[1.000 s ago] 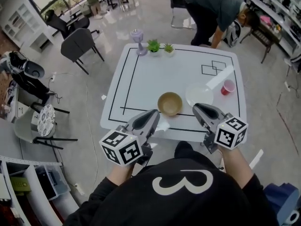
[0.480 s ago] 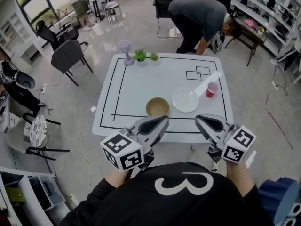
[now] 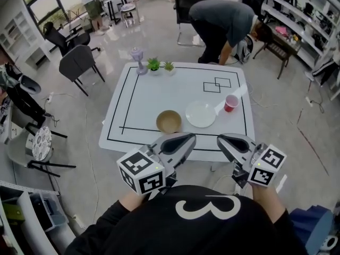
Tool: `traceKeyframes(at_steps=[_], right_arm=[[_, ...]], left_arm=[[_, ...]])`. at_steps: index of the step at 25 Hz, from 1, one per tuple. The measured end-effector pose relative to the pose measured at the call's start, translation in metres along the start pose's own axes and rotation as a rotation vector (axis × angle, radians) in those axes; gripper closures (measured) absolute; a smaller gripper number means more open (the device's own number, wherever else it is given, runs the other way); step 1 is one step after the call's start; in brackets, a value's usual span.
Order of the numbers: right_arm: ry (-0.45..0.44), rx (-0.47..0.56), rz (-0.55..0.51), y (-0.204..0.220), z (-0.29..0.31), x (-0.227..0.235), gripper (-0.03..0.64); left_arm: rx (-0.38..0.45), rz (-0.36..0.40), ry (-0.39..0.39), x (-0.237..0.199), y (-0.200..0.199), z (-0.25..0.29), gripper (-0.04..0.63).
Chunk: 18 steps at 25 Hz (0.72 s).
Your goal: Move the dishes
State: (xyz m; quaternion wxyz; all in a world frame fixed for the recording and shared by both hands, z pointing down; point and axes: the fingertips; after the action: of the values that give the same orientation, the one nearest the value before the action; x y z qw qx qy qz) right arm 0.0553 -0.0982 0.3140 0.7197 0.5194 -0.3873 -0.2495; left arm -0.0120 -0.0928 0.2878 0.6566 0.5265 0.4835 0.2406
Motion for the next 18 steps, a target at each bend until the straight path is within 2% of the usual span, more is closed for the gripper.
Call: traceKeyframes(at_steps=[10, 18], right_arm=[[-0.008, 0.003, 0.022, 0.009, -0.036, 0.014, 0.609], [-0.034, 0.015, 0.011, 0.011, -0.057, 0.016, 0.609]], left_arm=[[-0.01, -0.009, -0.065, 0.023, 0.018, 0.021, 0.594], [-0.035, 0.015, -0.118, 0.039, 0.029, 0.033, 0.594]])
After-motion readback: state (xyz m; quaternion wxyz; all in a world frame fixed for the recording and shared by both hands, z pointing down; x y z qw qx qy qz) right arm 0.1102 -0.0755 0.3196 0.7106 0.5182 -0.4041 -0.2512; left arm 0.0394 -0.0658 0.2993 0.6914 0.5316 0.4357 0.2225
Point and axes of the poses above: the fingertips, and each gripper's own axes: z forward along the fingers, x to its right, y out of its underside, and after that the axes turned 12 degrees about y, right-handed
